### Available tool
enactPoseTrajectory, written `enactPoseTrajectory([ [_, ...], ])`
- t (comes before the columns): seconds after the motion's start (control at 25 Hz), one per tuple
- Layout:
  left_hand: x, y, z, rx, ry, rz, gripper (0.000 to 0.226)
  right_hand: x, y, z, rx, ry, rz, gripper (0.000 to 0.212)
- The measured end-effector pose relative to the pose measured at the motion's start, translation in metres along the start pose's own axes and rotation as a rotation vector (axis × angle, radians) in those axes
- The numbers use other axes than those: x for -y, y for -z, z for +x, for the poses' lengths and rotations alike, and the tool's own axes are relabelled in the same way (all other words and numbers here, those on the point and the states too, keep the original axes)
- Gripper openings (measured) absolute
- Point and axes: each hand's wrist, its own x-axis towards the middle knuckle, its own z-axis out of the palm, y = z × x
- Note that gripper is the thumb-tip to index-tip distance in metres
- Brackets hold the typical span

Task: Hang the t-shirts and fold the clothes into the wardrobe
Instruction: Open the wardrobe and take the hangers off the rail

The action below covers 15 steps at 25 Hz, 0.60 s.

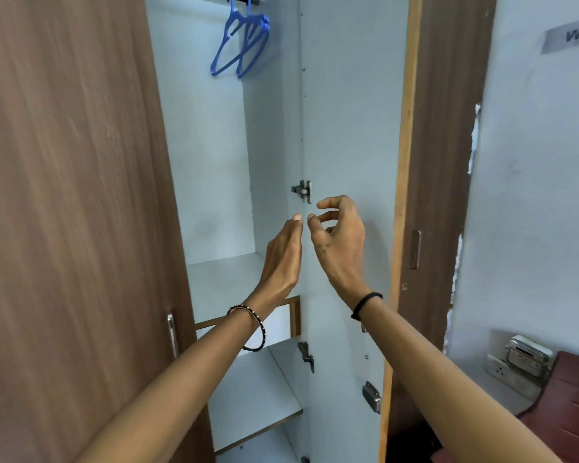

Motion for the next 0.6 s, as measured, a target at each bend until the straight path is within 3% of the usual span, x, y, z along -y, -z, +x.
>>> enactPoseTrajectory([
  [0.12, 0.012, 0.047, 0.009, -0.152, -0.023, 0.263, 0.057, -0.001, -0.044, -0.001, 0.165, -0.136, 0.092, 0.024],
  [0.4, 0.038, 0.173, 0.027, -0.42, 0.066, 0.61, 0.058, -0.014, -0.147, -0.011, 0.673, -0.376, 0.285, 0.057],
  [0.6, 0.067, 0.224, 0.035, -0.448, 0.157, 0.775, 0.06, -0.017, -0.221, -0.015, 0.913, -0.417, 0.35, 0.083],
])
